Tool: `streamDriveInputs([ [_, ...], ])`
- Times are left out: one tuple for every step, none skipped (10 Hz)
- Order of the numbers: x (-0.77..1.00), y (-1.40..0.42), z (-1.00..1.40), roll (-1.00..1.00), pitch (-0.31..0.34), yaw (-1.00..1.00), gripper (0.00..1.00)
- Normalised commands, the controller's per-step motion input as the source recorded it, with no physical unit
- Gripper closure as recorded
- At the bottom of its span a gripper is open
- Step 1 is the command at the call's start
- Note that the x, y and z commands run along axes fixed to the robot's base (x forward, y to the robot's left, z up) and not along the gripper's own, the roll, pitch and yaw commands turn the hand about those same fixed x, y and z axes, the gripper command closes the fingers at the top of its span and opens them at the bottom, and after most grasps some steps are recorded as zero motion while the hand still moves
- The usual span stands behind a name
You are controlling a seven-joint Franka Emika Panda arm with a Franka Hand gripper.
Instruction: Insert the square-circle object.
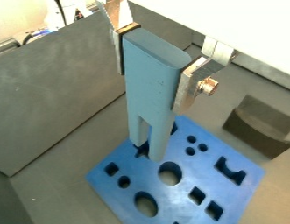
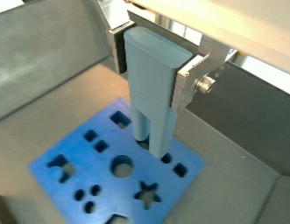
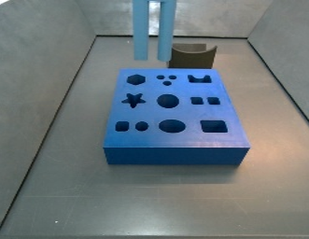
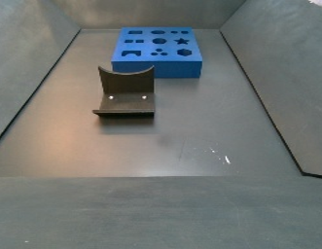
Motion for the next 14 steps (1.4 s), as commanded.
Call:
streamDriveInputs([
  [0.00,-0.54,-0.93,0.16,-0.126,0.00,1.00],
  [0.00,-0.47,-0.78,0.22,-0.093,0.00,1.00],
  [0.00,-0.40,-0.57,0.30,-0.037,0.00,1.00],
  [0.05,-0.35,-0.40,0.37,0.000,0.00,1.00],
  [0.10,-0.29,-0.33,0.42,0.000,0.00,1.00],
  [0.00,-0.16,-0.47,0.33,0.000,0.00,1.00],
  [-0.31,0.00,-0.61,0.00,-0.070,0.12,1.00],
  [-0.23,0.00,-0.56,0.00,-0.057,0.23,1.00],
  [-0.26,0.00,-0.38,-0.08,-0.023,0.22,1.00],
  [-0.17,0.00,-0.15,-0.08,0.000,0.20,1.00],
  [-0.09,0.00,-0.10,-0.05,0.000,0.16,1.00],
  [-0.07,0.00,-0.12,-0.03,0.000,0.19,1.00],
  [-0.08,0.00,-0.08,-0.07,0.000,0.21,1.00],
  [-0.12,0.00,-0.11,-0.05,-0.020,0.03,1.00],
])
